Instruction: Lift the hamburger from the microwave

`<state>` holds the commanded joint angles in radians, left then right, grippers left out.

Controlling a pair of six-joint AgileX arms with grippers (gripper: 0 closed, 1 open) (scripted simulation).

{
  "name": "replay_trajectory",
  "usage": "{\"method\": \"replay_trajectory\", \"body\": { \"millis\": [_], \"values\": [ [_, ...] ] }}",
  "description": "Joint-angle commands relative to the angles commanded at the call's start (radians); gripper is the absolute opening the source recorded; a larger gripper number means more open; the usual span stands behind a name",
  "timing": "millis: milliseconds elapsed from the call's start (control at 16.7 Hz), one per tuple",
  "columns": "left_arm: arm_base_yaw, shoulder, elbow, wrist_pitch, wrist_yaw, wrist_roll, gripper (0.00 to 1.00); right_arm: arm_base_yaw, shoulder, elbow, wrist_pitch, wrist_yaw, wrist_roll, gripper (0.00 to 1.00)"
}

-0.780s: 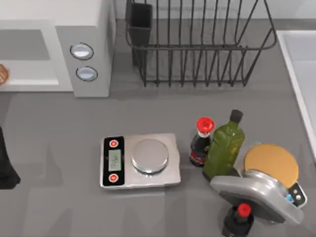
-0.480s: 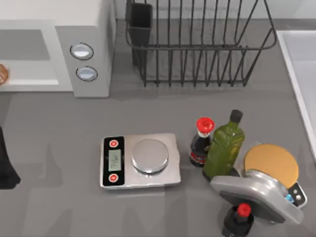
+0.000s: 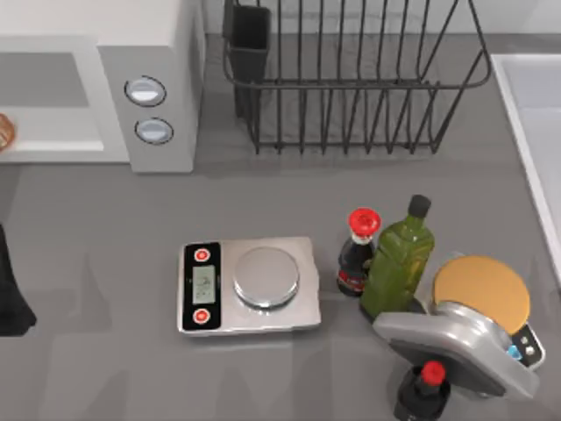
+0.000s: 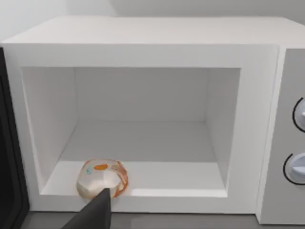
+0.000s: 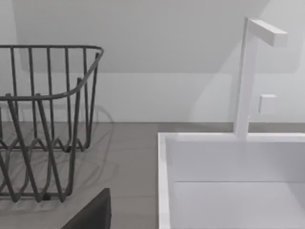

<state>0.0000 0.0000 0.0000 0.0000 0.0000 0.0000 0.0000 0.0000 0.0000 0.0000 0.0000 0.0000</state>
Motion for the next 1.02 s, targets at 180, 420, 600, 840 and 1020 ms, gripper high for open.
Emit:
{"method": "replay_trajectory", "body": {
  "millis": [180,420,600,840,1020],
  "values": [
    [0.000,0.000,0.000,0.000,0.000,0.000,1.00,0.000,0.000,0.000,0.000,0.000,0.000,1.00],
    [0.000,0.000,0.000,0.000,0.000,0.000,1.00,0.000,0.000,0.000,0.000,0.000,0.000,1.00],
    [0.000,0.000,0.000,0.000,0.000,0.000,1.00,0.000,0.000,0.000,0.000,0.000,0.000,1.00],
    [0.006,0.058,0.021,0.028,0.007,0.003,1.00,0.000,0.000,0.000,0.000,0.000,0.000,1.00],
    [0.021,0.204,0.075,0.099,0.024,0.009,1.00,0.000,0.000,0.000,0.000,0.000,0.000,1.00]
  ]
}}
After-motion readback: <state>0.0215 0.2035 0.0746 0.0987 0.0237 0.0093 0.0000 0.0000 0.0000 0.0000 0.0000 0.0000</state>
